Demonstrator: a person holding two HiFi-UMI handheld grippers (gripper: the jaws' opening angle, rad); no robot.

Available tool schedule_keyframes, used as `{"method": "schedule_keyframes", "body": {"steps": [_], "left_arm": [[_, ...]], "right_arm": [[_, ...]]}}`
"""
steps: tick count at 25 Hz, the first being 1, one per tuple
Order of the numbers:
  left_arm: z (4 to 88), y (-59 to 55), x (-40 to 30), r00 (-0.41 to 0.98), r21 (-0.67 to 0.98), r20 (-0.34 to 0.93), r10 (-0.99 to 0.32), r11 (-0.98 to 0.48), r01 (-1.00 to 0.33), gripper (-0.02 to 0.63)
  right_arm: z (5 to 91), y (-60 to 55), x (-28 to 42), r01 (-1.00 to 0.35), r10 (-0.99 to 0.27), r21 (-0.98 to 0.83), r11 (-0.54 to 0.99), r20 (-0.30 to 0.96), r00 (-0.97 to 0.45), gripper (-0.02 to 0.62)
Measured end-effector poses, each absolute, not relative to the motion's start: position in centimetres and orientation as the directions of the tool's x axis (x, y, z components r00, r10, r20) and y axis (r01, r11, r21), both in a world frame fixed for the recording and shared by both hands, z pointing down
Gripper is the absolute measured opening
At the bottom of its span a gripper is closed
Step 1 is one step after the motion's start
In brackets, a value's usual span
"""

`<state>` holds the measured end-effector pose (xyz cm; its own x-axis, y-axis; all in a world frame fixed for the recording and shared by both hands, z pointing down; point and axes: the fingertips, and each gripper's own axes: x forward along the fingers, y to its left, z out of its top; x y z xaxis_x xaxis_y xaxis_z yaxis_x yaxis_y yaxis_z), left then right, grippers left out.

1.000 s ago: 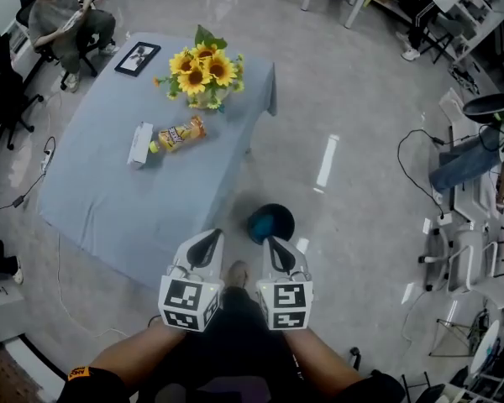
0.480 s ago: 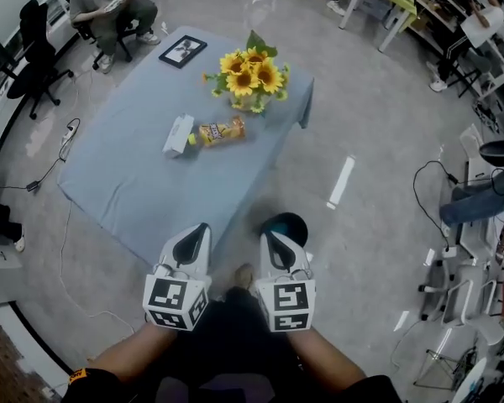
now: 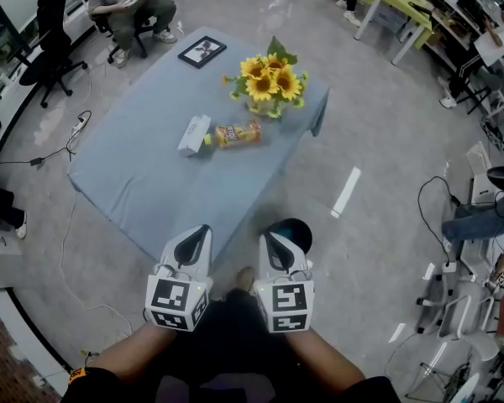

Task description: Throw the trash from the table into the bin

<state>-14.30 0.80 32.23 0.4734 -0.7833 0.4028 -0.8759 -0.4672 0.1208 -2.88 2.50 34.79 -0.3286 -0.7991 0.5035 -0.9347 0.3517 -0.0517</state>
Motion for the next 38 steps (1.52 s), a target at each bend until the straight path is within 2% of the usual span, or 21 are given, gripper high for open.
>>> {"method": "schedule_keyframes", "body": {"steps": [14, 38], "left_arm": [[31.9, -0.1, -16.3, 0.436, 0.117, 0.371, -0.820, -0.425, -0.898, 0.008], [34.1, -8.7, -25.4, 0.462, 0.094, 0.399, -0.792, -0.466, -0.880, 0.008]], "right_arm": [[34.6, 1.3, -4.1, -0.929, -0.791, -0.056, 0.366, 0.507, -0.342, 0.003], [35.5, -8.5, -14.5, -0.944, -0.785, -0.047, 0.326, 0.543, -0.298, 0.003]]}}
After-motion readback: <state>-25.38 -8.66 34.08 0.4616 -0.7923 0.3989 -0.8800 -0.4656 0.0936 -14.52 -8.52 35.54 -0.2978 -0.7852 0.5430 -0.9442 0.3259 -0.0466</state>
